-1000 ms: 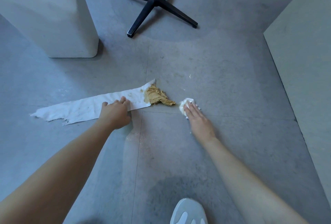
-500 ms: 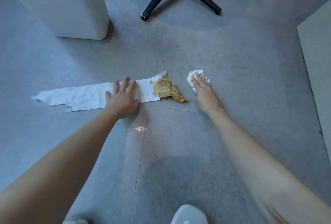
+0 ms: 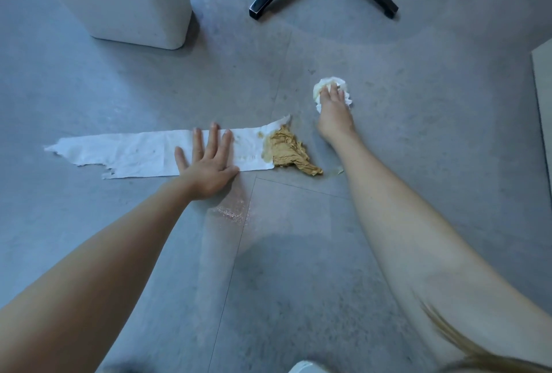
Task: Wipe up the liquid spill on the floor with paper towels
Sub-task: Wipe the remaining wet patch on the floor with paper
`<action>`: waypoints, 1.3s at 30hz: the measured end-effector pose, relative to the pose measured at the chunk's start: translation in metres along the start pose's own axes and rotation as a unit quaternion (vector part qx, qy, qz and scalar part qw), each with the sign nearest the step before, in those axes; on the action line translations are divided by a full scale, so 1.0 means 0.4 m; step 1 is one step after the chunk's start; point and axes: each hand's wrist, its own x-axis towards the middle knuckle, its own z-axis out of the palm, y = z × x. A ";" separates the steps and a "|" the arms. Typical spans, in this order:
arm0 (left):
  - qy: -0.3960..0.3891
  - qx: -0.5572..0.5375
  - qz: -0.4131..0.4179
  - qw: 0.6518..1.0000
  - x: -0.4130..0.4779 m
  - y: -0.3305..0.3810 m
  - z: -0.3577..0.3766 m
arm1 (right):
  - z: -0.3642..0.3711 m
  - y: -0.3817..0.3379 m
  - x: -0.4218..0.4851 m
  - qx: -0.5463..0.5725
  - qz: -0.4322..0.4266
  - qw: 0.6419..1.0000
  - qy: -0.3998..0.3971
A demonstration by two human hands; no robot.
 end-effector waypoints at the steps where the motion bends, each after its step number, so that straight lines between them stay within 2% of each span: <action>1: 0.002 -0.011 0.003 1.000 0.003 -0.005 -0.001 | 0.006 -0.021 0.005 0.008 -0.030 1.000 -0.002; 7: 0.007 -0.050 0.013 0.999 0.000 -0.009 0.002 | 0.035 -0.125 0.006 -0.021 -0.201 0.978 -0.048; 11: 0.008 -0.045 0.015 0.999 -0.001 -0.013 -0.003 | 0.015 -0.074 0.012 -0.033 -0.281 0.958 -0.057; 15: 0.007 -0.050 0.017 0.999 -0.001 -0.013 -0.004 | 0.000 -0.016 -0.026 -0.011 -0.224 0.974 -0.034; 18: 0.002 -0.056 0.012 0.998 -0.003 -0.011 -0.009 | -0.011 0.033 -0.038 -0.015 -0.107 0.994 0.004; 21: -0.004 -0.056 0.004 0.998 -0.001 -0.012 -0.015 | -0.043 0.100 -0.048 -0.039 0.008 0.999 0.011; 24: -0.013 -0.049 -0.001 0.999 0.002 -0.012 -0.019 | -0.053 0.150 -0.091 -0.044 0.063 0.997 0.010; 29: -0.024 -0.031 -0.010 0.999 -0.002 0.000 -0.023 | -0.024 0.169 -0.159 -0.007 0.038 0.998 0.040; 32: -0.031 -0.017 -0.012 0.999 -0.001 -0.002 -0.029 | -0.014 0.142 -0.165 0.020 -0.013 1.000 0.017; 34: -0.032 -0.011 -0.011 0.999 0.001 -0.003 -0.031 | 0.010 0.123 -0.178 0.009 -0.046 0.999 0.002; 39: -0.031 0.001 -0.010 0.999 0.003 -0.008 -0.034 | 0.030 0.125 -0.225 -0.032 -0.077 0.996 0.025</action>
